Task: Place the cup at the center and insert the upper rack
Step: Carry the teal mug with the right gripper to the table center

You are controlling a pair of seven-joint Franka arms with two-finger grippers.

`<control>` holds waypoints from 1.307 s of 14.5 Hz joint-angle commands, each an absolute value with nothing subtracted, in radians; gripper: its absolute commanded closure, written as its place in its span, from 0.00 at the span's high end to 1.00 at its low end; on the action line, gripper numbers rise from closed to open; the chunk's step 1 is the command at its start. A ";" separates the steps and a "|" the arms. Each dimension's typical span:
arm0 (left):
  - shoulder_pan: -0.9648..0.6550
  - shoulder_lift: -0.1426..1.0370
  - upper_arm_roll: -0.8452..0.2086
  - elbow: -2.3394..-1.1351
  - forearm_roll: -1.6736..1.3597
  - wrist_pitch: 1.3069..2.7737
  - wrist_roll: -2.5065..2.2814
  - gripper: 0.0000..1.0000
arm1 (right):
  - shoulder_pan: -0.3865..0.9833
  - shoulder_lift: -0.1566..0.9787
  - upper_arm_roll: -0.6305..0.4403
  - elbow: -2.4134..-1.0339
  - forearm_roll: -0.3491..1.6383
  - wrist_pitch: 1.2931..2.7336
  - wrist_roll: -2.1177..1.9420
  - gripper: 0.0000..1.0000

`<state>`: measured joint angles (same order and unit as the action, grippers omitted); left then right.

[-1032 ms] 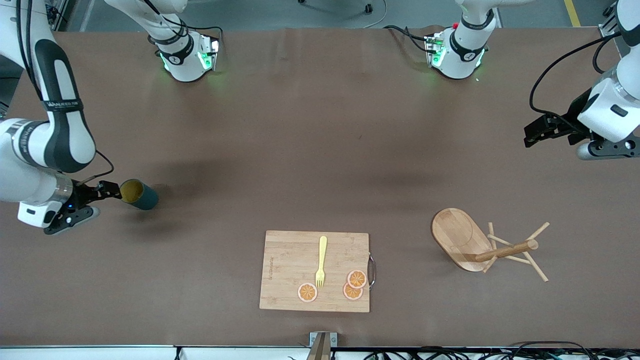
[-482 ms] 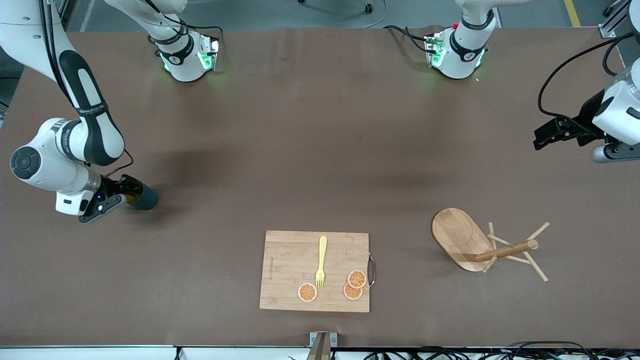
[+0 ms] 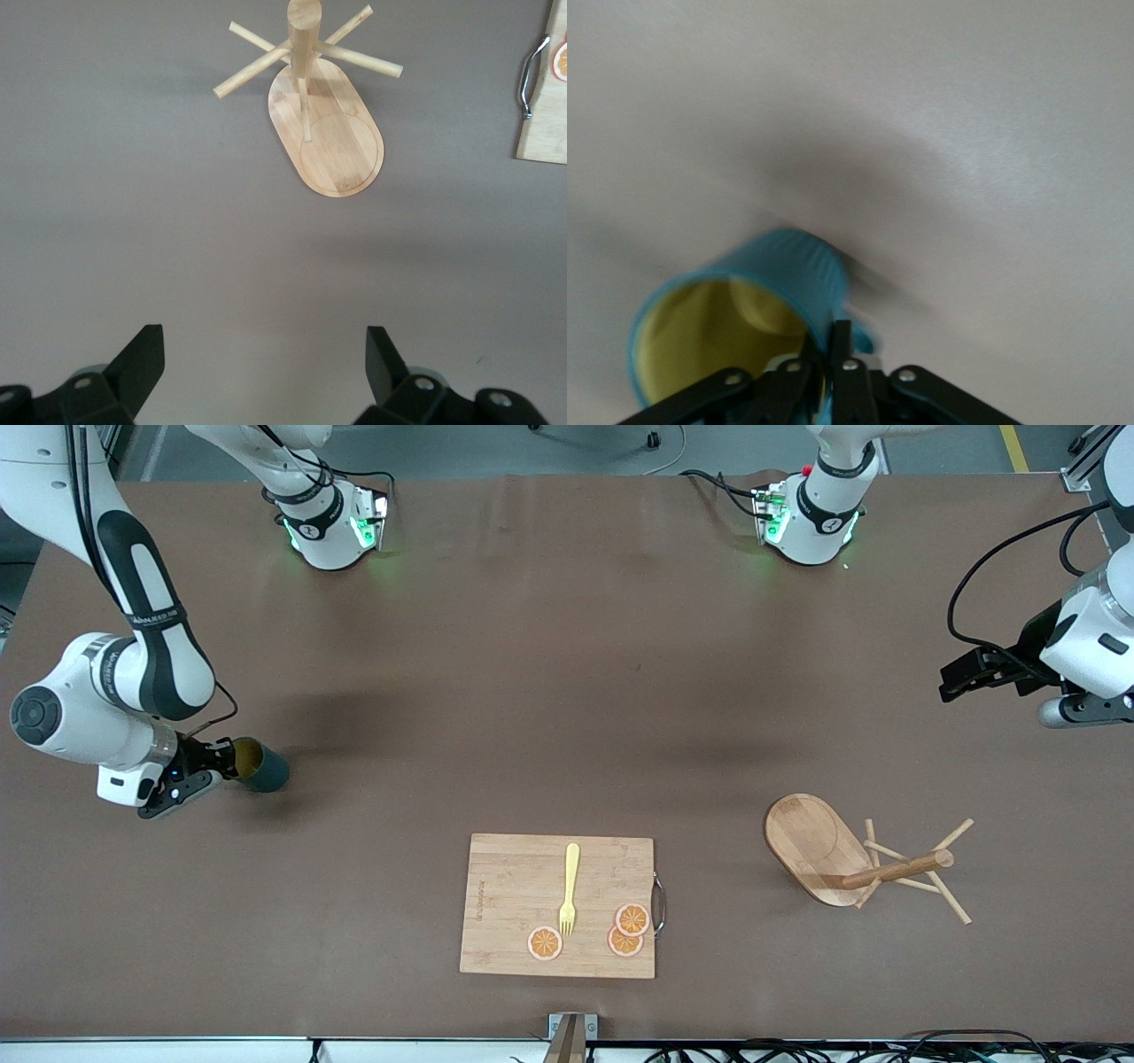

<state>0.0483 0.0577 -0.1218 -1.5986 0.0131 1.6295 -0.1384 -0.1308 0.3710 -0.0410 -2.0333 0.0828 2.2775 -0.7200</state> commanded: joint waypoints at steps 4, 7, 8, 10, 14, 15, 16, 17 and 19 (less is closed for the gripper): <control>0.057 0.058 -0.123 -1.592 0.014 1.631 -0.127 1.00 | 0.084 0.209 -0.032 -2.040 0.106 2.106 -0.239 0.00; 0.063 0.058 -0.123 -1.592 0.014 1.632 -0.126 1.00 | 0.291 0.190 -0.028 -2.031 0.126 2.102 0.132 0.00; 0.063 0.058 -0.123 -1.592 0.014 1.632 -0.126 1.00 | 0.370 0.193 -0.028 -2.016 0.126 2.111 0.269 0.00; 0.063 0.058 -0.123 -1.597 0.014 1.634 -0.126 1.00 | 0.519 0.207 -0.028 -1.953 0.126 2.118 0.522 0.00; 0.063 0.060 -0.123 -1.598 0.014 1.638 -0.126 1.00 | 0.728 0.332 -0.029 -1.827 0.124 2.155 0.835 0.00; 0.063 0.060 -0.123 -1.598 0.014 1.638 -0.126 1.00 | 0.777 0.374 -0.029 -1.797 0.117 2.158 0.892 0.00; 0.063 0.060 -0.123 -1.598 0.014 1.638 -0.126 1.00 | 0.826 0.418 -0.031 -1.767 0.112 2.164 0.941 0.01; 0.063 0.061 -0.123 -1.598 0.012 1.640 -0.126 1.00 | 0.857 0.475 -0.032 -1.731 0.110 2.166 0.960 0.01; 0.063 0.063 -0.123 -1.598 0.012 1.640 -0.126 1.00 | 0.903 0.558 -0.032 -1.665 0.109 2.172 0.960 0.05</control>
